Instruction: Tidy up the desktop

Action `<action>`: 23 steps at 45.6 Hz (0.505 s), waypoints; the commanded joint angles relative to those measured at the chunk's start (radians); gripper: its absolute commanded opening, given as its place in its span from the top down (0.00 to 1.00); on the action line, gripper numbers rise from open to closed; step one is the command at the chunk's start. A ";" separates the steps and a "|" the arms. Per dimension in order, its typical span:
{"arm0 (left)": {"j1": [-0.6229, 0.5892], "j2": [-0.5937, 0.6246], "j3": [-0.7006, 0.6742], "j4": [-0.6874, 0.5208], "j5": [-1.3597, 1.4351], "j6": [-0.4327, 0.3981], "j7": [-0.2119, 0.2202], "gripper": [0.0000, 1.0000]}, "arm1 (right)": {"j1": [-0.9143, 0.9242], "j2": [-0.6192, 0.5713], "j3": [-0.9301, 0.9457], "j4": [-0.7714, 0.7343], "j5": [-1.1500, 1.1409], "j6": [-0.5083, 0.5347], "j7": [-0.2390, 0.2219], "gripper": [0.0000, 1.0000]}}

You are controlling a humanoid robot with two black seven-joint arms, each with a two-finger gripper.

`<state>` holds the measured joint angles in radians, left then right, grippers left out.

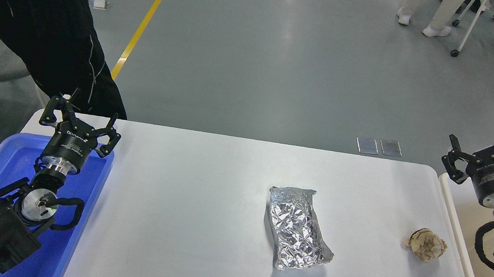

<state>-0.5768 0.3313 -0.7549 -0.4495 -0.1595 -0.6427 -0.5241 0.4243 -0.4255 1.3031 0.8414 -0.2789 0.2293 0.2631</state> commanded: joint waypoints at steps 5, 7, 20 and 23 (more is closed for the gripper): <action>0.000 0.000 0.000 0.000 0.000 0.000 -0.001 0.00 | -0.022 0.004 -0.004 -0.005 0.000 0.005 0.001 0.00; 0.000 0.000 0.000 0.000 0.000 0.000 -0.001 0.00 | -0.027 0.008 -0.004 -0.005 0.000 0.005 0.001 0.00; 0.000 0.000 0.000 0.000 0.000 0.000 0.001 0.00 | -0.027 0.013 -0.018 -0.005 0.000 0.005 0.001 0.00; 0.000 0.000 0.000 0.000 0.000 0.000 -0.001 0.00 | -0.025 0.013 -0.019 -0.005 0.000 0.004 -0.001 0.00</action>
<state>-0.5768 0.3312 -0.7548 -0.4495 -0.1595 -0.6427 -0.5247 0.4000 -0.4144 1.2944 0.8366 -0.2792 0.2342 0.2636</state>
